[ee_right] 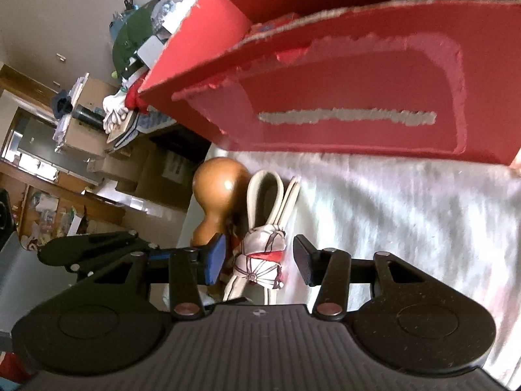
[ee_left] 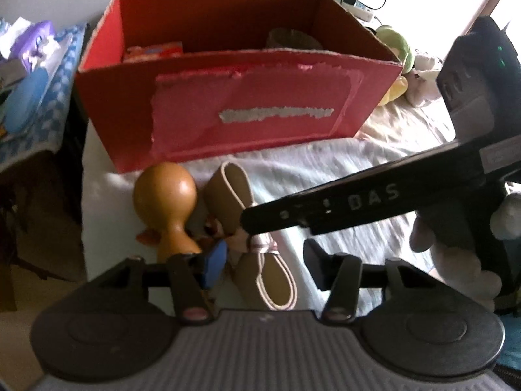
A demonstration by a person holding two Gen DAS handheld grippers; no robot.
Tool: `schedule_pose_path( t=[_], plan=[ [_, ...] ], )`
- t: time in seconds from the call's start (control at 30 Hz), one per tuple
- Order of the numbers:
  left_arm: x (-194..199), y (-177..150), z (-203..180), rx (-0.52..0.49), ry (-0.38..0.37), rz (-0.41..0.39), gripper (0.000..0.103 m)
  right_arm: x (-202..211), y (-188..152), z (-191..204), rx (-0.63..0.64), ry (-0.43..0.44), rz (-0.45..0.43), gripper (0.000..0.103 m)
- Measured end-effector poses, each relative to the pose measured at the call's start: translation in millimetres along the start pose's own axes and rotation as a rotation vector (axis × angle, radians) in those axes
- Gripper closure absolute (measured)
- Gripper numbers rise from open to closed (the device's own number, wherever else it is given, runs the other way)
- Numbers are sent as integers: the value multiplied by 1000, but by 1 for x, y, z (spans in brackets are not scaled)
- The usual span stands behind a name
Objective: Organize objects
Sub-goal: 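Move the right gripper to the white rabbit figurine and close on it, then lift the rabbit figurine with the right gripper over the red box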
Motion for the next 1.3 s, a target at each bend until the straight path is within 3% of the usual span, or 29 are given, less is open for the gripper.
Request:
schedule_pose_path(
  t=[0.33, 0.4, 0.47, 0.67, 0.83, 1.0, 1.3],
  plan=[
    [-17, -10, 1, 1, 6, 51, 58, -15, -11, -11, -97, 24, 51, 56],
    [-20, -12, 0, 0, 8, 61, 59, -13, -12, -13, -130, 44, 52, 67],
    [-22, -12, 0, -8, 15, 64, 63, -8, -12, -17, -154, 58, 48, 69],
    [-22, -10, -1, -24, 9, 76, 84, 7, -12, -22, -143, 44, 33, 72],
    [-25, -10, -11, -41, -16, 83, 83, 19, -11, -30, -151, 31, 9, 73],
    [-27, -8, -23, -76, -27, 70, 72, 34, -8, -42, -182, 5, -38, 73],
    [-40, 3, -59, -158, -89, 69, 74, 72, -1, -57, -209, -34, -138, 74]
  ],
)
Point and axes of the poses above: each gripper's, at about its wrist camera, not at the fingertips, and x roughly against the way its jaws point, z to its left, y to its top, the point moved 10 cm from there along -x, roughly the way its jaws point, and after that the axes turned 9 degrees about -z, right-handed, at the moved point
